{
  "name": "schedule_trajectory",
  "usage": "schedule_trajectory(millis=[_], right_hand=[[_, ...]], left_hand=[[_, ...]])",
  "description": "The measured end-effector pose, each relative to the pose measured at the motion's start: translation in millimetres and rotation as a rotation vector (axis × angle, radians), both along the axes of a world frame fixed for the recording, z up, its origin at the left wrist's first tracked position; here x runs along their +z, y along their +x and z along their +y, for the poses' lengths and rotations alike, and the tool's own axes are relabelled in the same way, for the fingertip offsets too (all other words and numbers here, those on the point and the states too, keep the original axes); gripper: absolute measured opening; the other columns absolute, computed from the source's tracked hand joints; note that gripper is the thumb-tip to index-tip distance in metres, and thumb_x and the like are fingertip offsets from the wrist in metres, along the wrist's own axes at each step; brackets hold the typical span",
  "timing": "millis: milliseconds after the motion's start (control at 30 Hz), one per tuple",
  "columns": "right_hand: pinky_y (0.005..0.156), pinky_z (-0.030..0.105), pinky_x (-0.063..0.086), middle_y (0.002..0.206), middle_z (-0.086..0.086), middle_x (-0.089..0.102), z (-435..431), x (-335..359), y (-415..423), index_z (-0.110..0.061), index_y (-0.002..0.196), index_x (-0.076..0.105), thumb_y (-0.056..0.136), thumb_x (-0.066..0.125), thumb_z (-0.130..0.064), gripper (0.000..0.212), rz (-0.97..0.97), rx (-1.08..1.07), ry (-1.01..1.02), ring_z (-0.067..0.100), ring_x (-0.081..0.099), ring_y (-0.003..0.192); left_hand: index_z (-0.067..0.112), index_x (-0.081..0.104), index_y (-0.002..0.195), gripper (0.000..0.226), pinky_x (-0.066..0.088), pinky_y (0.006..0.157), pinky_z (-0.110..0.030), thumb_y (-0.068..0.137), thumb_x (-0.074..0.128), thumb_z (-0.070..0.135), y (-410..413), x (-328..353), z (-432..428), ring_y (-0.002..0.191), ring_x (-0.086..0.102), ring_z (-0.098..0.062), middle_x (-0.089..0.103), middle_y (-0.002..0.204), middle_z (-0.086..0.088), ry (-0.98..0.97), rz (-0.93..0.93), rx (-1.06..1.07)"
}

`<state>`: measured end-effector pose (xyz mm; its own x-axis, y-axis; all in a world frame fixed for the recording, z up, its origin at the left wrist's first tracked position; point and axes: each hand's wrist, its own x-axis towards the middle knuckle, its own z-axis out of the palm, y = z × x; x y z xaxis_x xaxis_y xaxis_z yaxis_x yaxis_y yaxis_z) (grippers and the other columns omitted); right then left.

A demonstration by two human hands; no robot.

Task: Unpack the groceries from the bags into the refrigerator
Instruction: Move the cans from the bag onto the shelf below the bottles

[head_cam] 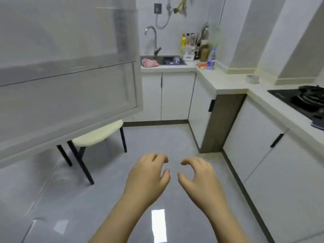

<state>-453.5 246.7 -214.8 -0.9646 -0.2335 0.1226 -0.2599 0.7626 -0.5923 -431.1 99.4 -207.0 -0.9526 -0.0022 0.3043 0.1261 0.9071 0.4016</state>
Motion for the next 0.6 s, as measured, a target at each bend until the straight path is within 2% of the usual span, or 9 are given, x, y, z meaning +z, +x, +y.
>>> schedule_trajectory(millis=[133, 300, 600], right_hand=[[0.094, 0.018, 0.036, 0.124, -0.019, 0.049, 100.6, -4.2, -3.9, -0.033, 0.12, 0.051, 0.09, 0.05, -0.038, 0.031, -0.016, -0.191, 0.032, 0.002, 0.04, 0.116], [0.1, 0.022, 0.037, 0.126, -0.017, 0.049, 209.8, -4.7, 8.2, -0.033, 0.123, 0.049, 0.091, 0.049, -0.038, 0.033, -0.046, -0.425, 0.054, 0.003, 0.04, 0.117], [0.094, 0.02, 0.034, 0.123, -0.019, 0.047, 340.3, -11.6, 46.2, -0.032, 0.117, 0.051, 0.091, 0.05, -0.035, 0.027, -0.07, -0.818, 0.01, 0.004, 0.038, 0.118]], left_hand=[[0.03, 0.047, 0.124, 0.03, 0.03, 0.081, -0.009, 0.096, 0.042, 0.038, -36.5, -5.4, 101.9, 0.113, 0.043, -0.001, 0.049, 0.125, 0.014, 0.008, -0.02, -0.186], [0.029, 0.049, 0.122, 0.029, 0.034, 0.083, -0.01, 0.095, 0.044, 0.038, -63.0, -8.7, 219.7, 0.112, 0.043, -0.003, 0.049, 0.124, 0.013, 0.01, -0.033, -0.422], [0.028, 0.047, 0.124, 0.031, 0.041, 0.081, -0.017, 0.095, 0.042, 0.038, -78.5, -13.0, 375.2, 0.11, 0.044, -0.006, 0.047, 0.124, 0.012, -0.032, -0.062, -0.834]])
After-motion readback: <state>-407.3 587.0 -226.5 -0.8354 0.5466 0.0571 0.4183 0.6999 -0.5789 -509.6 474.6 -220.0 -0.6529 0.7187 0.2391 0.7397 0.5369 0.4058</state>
